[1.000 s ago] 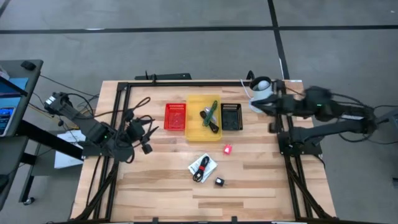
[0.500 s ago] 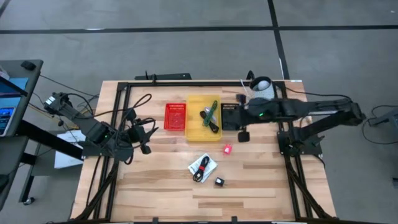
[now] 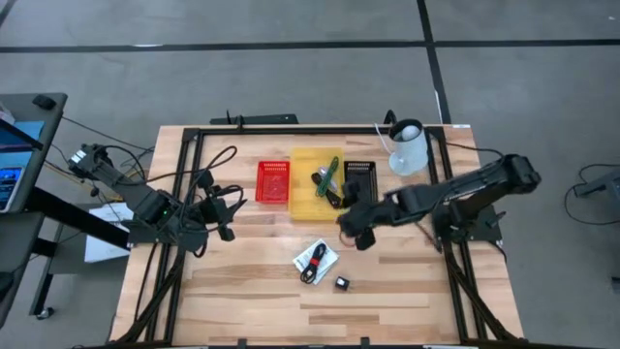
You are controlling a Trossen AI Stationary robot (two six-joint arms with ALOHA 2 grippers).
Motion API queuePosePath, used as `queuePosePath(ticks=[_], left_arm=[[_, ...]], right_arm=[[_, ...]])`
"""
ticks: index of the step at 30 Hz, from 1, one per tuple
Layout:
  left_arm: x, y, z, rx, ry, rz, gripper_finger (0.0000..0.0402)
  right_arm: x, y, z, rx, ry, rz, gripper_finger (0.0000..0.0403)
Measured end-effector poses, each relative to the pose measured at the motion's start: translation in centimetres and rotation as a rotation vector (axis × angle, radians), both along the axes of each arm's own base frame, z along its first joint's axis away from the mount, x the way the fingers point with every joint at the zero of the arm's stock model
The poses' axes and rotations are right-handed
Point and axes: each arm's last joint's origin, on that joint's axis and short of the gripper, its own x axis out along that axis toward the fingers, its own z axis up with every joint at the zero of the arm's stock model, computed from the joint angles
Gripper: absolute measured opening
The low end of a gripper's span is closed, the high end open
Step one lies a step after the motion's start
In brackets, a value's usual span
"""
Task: Pick and place items into bin
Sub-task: Put the black charger cable in the yellow bin
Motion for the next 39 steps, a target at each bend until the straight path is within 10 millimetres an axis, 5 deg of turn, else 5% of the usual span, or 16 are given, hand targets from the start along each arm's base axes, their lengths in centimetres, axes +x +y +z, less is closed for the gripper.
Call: queuePosePath(ticks=[17, 39], left_arm=[[0.2, -0.2, 0.1, -0.04, -0.02, -0.017, 0.0137], [0.2, -0.2, 0.2, -0.06, -0.021, -0.033, 0.0137]], right_arm=[[5.7, 4.7, -0.8, 0.076, 0.374, 0.205, 0.0128], [10.1, 5.9, -3.4, 0.076, 0.483, 0.388, 0.0127]])
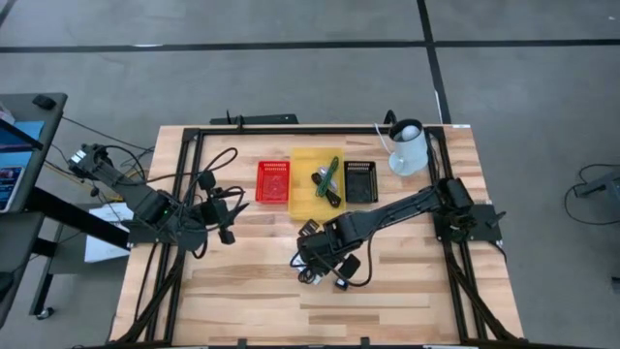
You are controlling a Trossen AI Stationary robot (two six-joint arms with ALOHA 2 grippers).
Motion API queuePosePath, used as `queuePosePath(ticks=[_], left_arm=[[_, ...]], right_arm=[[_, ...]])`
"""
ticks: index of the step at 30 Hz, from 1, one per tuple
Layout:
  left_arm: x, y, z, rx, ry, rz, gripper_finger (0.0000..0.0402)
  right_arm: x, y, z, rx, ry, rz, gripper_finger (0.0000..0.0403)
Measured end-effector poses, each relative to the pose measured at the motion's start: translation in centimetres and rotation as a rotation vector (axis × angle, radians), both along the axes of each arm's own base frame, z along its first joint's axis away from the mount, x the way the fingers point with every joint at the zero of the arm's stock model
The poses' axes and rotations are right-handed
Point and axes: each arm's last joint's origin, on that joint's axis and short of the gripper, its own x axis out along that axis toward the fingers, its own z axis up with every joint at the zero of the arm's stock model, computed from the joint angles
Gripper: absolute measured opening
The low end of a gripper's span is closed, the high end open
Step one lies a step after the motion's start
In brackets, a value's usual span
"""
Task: Pick and place items into bin
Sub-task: Put the black charger cable in the yellow bin
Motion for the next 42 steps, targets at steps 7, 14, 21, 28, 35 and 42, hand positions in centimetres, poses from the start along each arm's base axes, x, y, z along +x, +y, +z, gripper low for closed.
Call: queuePosePath(ticks=[7, 14, 21, 28, 35, 42], left_arm=[[0.0, 0.0, 0.0, 0.0, 0.0, 0.0, 0.0137], [0.0, 0.0, 0.0, -0.001, -0.001, 0.001, 0.0137], [0.0, 0.0, 0.0, -0.002, -0.002, 0.001, 0.0137], [0.0, 0.0, 0.0, -0.005, 0.0, -0.001, 0.0137], [0.0, 0.0, 0.0, -0.007, 0.001, -0.004, 0.0137], [0.0, 0.0, 0.0, -0.01, -0.001, -0.002, 0.0137]], right_arm=[[0.5, -0.9, -0.9, 0.046, 0.034, 0.017, 0.0129], [0.9, -1.8, -0.6, 0.055, 0.014, 0.015, 0.0128], [1.4, -2.7, -0.5, 0.11, -0.006, 0.024, 0.0127], [1.8, -3.9, -0.4, 0.173, -0.01, 0.018, 0.0127], [2.1, -4.4, -1.0, 0.203, 0.005, 0.008, 0.0123], [2.3, -4.3, -3.7, 0.207, 0.113, -0.005, 0.0123]])
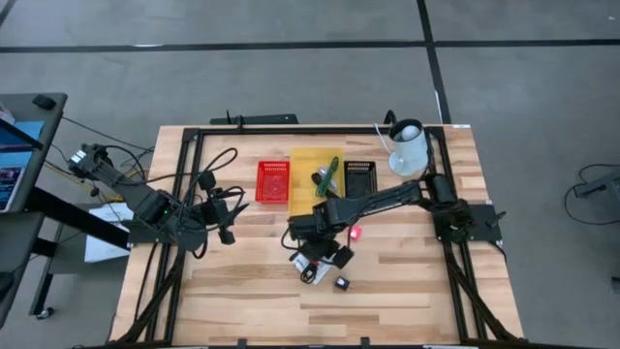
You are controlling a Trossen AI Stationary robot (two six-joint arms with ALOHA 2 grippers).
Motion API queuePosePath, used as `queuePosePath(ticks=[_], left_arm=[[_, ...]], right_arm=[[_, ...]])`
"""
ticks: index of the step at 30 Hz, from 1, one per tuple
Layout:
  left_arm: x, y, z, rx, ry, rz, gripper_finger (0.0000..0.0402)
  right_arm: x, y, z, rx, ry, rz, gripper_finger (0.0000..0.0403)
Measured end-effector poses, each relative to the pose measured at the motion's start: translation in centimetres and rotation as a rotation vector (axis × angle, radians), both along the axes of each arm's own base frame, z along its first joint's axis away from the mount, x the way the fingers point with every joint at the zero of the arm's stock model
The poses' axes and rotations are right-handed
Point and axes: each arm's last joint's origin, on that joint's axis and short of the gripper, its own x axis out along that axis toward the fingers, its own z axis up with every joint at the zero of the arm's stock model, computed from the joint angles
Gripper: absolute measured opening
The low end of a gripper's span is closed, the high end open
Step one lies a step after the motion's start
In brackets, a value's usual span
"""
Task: Pick and place items into bin
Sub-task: Put the black charger cable in the yellow bin
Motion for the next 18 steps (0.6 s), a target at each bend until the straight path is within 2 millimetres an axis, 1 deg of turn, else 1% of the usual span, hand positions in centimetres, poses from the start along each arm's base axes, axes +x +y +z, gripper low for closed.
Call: queuePosePath(ticks=[1, 4, 10, 18], left_arm=[[0.0, 0.0, 0.01, 0.0, -0.001, 0.0, 0.0137], [0.0, 0.0, 0.0, 0.0, 0.0, 0.0, 0.0137], [0.01, 0.0, -0.01, 0.0, 0.0, 0.0, 0.0137], [0.01, 0.0, -0.01, 0.0, 0.0, 0.0, 0.0137]], right_arm=[[-0.06, 0.0, -0.31, 0.001, 0.016, 0.001, 0.0123], [0.2, 0.11, -0.25, 0.029, 0.001, 0.004, 0.0123], [0.23, -0.3, -0.39, 0.049, 0.015, -0.012, 0.0121], [0.26, -0.48, -0.39, 0.05, 0.015, -0.016, 0.0096]])
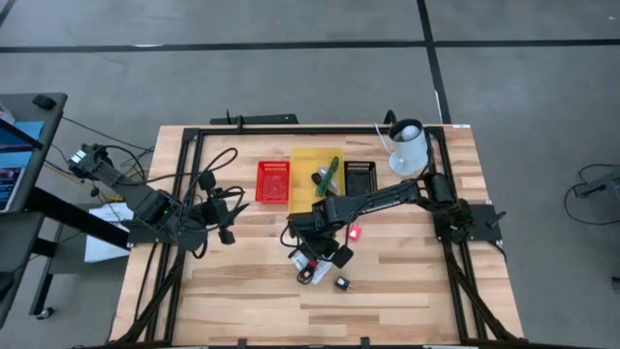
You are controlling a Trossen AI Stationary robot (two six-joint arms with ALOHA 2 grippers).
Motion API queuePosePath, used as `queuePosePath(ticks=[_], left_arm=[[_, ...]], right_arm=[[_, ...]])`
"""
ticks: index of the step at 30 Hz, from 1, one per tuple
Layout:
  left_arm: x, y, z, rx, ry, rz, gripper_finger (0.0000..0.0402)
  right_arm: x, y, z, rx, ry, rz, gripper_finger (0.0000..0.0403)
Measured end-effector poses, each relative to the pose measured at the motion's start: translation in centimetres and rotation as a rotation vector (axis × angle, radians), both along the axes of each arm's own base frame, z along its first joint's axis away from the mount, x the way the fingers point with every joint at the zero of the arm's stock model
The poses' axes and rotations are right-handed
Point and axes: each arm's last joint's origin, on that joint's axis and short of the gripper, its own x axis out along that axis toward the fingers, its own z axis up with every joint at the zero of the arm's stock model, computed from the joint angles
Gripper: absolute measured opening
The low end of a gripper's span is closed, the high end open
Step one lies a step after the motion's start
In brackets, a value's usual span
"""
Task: Pick and place items into bin
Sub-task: Put the black charger cable in the yellow bin
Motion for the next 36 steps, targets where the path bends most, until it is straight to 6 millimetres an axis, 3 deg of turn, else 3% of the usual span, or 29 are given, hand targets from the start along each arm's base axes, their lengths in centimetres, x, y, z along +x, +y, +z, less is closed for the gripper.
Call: queuePosePath(ticks=[15, 29, 36], left_arm=[[0.0, 0.0, 0.0, 0.0, 0.0, 0.0, 0.0137], [0.0, 0.0, 0.0, 0.0, 0.0, 0.0, 0.0137], [0.0, 0.0, 0.0, 0.0, 0.0, 0.0, 0.0137]], right_arm=[[0.0, -0.1, 0.1, -0.002, -0.003, -0.002, 0.0007], [-0.1, 0.0, 0.1, -0.022, 0.016, -0.037, 0.0002], [-0.1, 0.0, 1.4, -0.028, 0.037, -0.061, 0.0001]])
